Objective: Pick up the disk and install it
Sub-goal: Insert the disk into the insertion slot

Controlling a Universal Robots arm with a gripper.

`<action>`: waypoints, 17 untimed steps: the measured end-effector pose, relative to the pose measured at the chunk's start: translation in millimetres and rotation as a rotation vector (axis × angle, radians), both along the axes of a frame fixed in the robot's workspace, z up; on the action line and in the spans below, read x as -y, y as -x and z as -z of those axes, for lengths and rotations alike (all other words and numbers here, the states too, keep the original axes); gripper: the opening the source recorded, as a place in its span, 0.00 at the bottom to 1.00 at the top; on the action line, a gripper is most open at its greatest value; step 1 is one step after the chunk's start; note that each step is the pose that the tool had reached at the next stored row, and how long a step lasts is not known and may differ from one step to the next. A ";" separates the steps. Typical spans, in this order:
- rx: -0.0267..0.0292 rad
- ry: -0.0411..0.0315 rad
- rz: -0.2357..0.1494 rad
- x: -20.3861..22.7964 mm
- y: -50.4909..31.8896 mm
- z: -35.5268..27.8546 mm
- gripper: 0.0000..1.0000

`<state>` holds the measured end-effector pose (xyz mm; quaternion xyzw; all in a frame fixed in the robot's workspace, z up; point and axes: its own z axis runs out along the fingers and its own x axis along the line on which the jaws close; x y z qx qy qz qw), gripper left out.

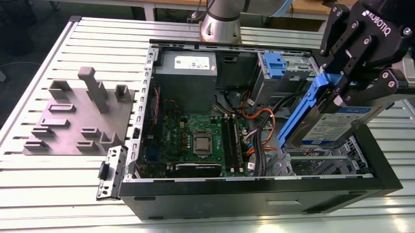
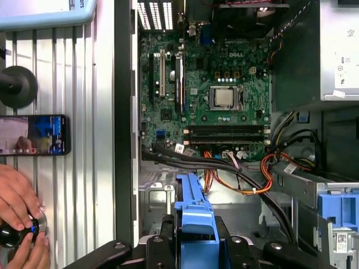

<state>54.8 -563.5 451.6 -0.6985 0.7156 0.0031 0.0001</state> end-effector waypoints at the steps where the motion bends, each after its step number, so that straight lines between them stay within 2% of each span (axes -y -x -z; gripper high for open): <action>1: 0.0000 0.0000 0.000 0.0 -1.9 0.1 0.36; 10: 0.0000 0.0001 0.000 0.0 -16.9 3.2 0.36; 17: 0.0000 0.0000 0.000 0.0 -19.1 8.9 0.36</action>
